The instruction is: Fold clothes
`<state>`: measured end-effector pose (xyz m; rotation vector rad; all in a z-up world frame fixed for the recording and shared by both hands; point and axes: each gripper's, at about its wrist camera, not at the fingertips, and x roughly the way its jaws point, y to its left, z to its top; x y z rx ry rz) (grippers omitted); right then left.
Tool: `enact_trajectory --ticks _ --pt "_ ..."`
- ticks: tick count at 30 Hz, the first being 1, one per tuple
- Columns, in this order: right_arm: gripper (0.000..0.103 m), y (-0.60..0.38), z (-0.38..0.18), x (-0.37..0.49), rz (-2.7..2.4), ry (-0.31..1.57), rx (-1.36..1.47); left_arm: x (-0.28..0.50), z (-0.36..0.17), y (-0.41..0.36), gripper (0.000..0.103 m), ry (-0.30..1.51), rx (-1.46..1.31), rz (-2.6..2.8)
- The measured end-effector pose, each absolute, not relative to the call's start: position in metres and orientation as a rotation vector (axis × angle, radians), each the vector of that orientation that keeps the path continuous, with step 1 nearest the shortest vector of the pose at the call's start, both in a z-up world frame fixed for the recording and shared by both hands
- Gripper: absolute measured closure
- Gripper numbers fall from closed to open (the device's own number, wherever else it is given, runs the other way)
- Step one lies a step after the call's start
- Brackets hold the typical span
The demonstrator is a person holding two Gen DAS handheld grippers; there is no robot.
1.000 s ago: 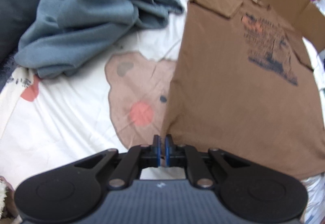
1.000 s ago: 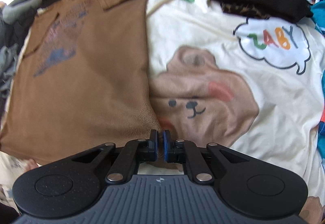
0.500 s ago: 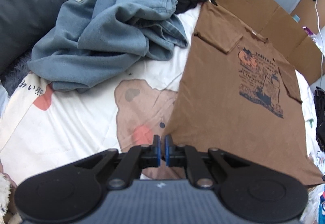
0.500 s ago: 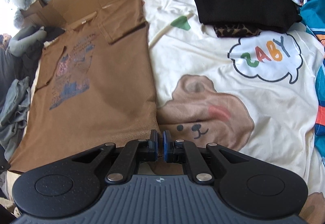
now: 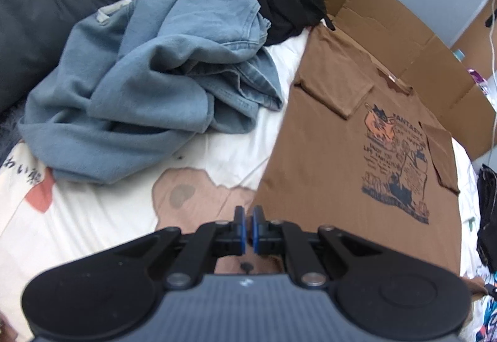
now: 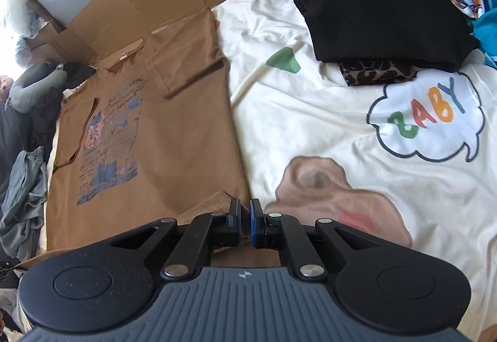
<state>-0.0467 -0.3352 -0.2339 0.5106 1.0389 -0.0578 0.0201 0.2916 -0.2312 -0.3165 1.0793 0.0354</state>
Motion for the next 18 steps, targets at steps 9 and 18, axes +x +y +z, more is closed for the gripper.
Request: enact_trajectory --ticks 9,18 --pt "0.099 -0.333 -0.258 -0.004 -0.078 1.084 0.497 0.071 -0.260 0.289 0.099 1.117 -0.298 0.052" --pt "0.103 -0.342 -0.268 0.036 -0.154 1.112 0.475 0.108 -0.281 0.280 0.098 1.174 -0.231 0.084"
